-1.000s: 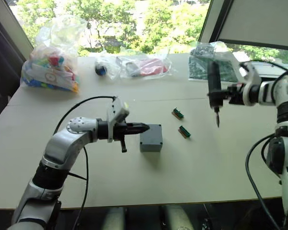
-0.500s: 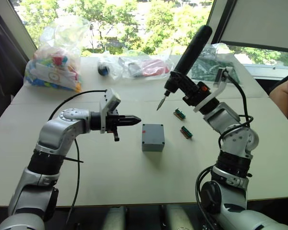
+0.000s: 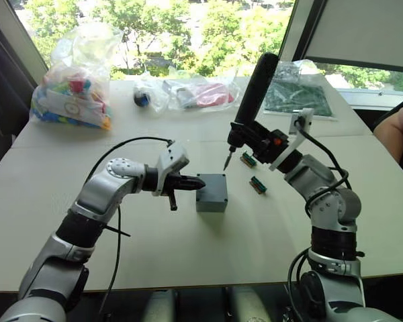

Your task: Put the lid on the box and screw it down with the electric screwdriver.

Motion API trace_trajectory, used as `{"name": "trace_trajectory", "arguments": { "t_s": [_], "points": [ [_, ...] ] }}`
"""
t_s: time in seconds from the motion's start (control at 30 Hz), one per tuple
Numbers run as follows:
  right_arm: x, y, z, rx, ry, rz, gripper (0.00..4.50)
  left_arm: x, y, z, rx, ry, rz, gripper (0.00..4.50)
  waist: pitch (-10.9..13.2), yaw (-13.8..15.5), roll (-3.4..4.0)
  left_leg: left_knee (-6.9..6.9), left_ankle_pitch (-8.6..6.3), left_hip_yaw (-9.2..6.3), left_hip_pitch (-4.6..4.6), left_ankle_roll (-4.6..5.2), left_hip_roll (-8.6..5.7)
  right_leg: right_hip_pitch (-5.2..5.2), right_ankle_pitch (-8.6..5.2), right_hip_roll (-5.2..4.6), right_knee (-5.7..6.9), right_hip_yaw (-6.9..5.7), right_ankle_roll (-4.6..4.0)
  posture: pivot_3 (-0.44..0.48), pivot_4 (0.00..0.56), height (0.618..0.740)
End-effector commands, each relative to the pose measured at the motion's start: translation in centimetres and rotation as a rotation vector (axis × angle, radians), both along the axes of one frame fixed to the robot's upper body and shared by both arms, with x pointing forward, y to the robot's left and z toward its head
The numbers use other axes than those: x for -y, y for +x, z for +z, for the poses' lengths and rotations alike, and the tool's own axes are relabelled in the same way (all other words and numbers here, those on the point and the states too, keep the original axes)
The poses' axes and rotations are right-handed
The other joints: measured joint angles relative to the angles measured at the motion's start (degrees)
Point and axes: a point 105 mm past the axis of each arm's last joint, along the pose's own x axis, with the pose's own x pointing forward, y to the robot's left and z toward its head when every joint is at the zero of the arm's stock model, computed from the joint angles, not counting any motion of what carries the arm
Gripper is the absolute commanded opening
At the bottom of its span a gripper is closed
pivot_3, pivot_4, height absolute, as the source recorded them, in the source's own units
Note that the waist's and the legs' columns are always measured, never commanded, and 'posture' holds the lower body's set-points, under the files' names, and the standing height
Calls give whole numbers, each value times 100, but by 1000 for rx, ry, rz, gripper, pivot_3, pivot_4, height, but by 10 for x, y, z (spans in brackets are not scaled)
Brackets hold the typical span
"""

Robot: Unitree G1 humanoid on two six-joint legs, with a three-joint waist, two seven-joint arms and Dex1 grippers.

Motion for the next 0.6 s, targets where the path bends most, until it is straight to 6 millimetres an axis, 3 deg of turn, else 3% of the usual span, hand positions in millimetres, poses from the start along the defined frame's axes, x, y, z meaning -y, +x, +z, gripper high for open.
{"name": "trace_trajectory", "arguments": {
  "t_s": [0.03, 0.6],
  "points": [
    [-4, -6, 14, 87, -19, 14, 1897, 1, 1, -1, 17, 8, -6, 0, 0, 2, 0, 0, 0, 0, 0, 0, 0, 0, 0, -1, 0, 0, 0, 0, 150, 740],
    [0, 8, 5, 93, -69, -34, 1897, 5, -2, -5, 22, 16, -21, 0, -1, 2, -1, 3, 0, 0, 1, 0, -1, 2, 0, -1, 0, 0, 0, 0, 150, 740]
  ]
}}
